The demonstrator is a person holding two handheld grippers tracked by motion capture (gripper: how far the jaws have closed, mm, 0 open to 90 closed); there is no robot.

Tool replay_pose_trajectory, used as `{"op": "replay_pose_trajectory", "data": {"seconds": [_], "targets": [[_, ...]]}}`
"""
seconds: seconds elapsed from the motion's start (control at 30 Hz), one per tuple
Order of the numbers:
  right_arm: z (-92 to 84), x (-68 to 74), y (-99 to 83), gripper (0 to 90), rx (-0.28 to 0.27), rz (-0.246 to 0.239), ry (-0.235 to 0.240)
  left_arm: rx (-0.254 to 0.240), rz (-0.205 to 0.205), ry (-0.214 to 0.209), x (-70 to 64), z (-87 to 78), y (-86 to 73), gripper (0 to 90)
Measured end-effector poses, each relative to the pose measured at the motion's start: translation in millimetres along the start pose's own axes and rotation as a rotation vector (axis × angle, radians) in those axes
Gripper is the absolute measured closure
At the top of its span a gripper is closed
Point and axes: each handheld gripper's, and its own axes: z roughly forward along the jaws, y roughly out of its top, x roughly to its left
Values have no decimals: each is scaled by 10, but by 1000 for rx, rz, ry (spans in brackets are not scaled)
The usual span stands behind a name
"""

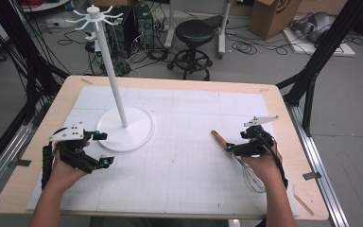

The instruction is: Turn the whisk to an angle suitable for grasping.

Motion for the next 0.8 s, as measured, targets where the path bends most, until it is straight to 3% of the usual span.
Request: {"op": "replay_pose_trajectory", "data": {"seconds": [0.03, 0.27, 0.3, 0.33, 0.5, 0.63, 0.67, 0.7, 0.8], "targets": [[0, 0, 0, 218, 0, 0, 0, 0, 0, 0, 0, 0, 0, 17], [259, -68, -12, 287, 168, 26, 11, 0, 0, 0, 2, -3, 0, 16], [259, -68, -12, 287, 168, 26, 11, 0, 0, 0, 2, -3, 0, 17], [310, -70, -18, 332, 206, 28, 38, 6, 4, 3, 5, 0, 0, 16], [381, -72, -33, 375, 264, 27, 21, 17, 8, 7, -2, 9, -4, 16], [461, -38, -49, 547, 340, 9, 22, 15, 6, 10, 6, 9, -4, 16], [467, -21, -48, 603, 345, -6, -1, 16, 5, 11, 7, 8, -5, 16], [468, -8, -41, 631, 348, -21, -23, 16, 5, 11, 7, 8, -5, 17], [474, 10, -27, 672, 362, -6, -36, 14, 6, 10, 4, 5, -3, 16]]}}
